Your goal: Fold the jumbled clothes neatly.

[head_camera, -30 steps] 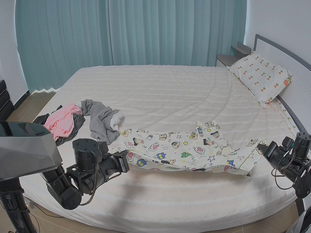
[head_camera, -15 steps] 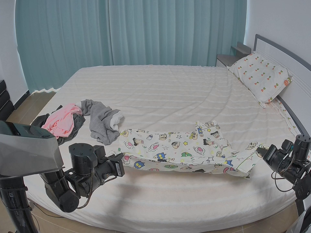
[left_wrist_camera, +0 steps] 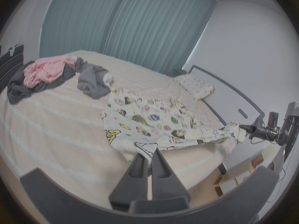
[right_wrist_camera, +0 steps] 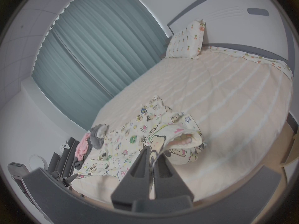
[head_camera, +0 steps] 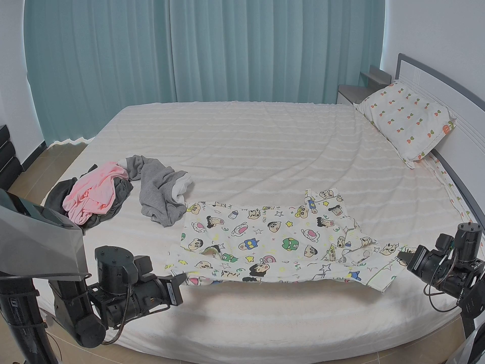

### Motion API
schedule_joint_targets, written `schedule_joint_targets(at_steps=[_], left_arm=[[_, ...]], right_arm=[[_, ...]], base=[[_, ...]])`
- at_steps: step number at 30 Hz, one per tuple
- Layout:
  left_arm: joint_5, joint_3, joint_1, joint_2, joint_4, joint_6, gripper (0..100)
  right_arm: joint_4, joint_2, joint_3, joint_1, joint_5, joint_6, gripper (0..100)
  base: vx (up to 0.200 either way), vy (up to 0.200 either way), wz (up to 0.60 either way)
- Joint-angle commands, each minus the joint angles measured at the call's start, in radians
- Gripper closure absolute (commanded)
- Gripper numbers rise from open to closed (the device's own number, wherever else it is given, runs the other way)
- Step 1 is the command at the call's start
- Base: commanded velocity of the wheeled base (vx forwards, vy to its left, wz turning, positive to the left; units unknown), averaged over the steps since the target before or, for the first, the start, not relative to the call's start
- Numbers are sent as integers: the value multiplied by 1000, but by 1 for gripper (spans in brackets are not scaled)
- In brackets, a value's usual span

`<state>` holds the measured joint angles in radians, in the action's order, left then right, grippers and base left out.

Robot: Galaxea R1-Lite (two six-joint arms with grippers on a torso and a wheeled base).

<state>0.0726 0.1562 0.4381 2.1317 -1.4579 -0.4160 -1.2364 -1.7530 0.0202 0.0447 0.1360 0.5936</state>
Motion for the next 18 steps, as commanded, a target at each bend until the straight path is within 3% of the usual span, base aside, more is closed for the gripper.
schedule_joint_targets(at_steps=[1, 6, 10, 15, 18], left_arm=[[9, -15, -6, 106, 4, 11, 100], [10, -3, -13, 155, 10, 6, 100], [12, 11, -13, 154, 128, 6, 100], [12, 114, -32, 132, 225, 0, 100], [6, 218, -32, 117, 229, -53, 100]], right_arm=[[100, 20, -20, 50, 2, -28, 100], [155, 13, -20, 46, 4, -43, 100], [178, -2, -20, 49, 4, -69, 100], [169, -63, 26, 52, 2, -77, 100], [178, -56, 76, 37, -1, -77, 100]], base=[[0, 0, 0], [0, 0, 0], [0, 0, 0], [0, 0, 0], [0, 0, 0]])
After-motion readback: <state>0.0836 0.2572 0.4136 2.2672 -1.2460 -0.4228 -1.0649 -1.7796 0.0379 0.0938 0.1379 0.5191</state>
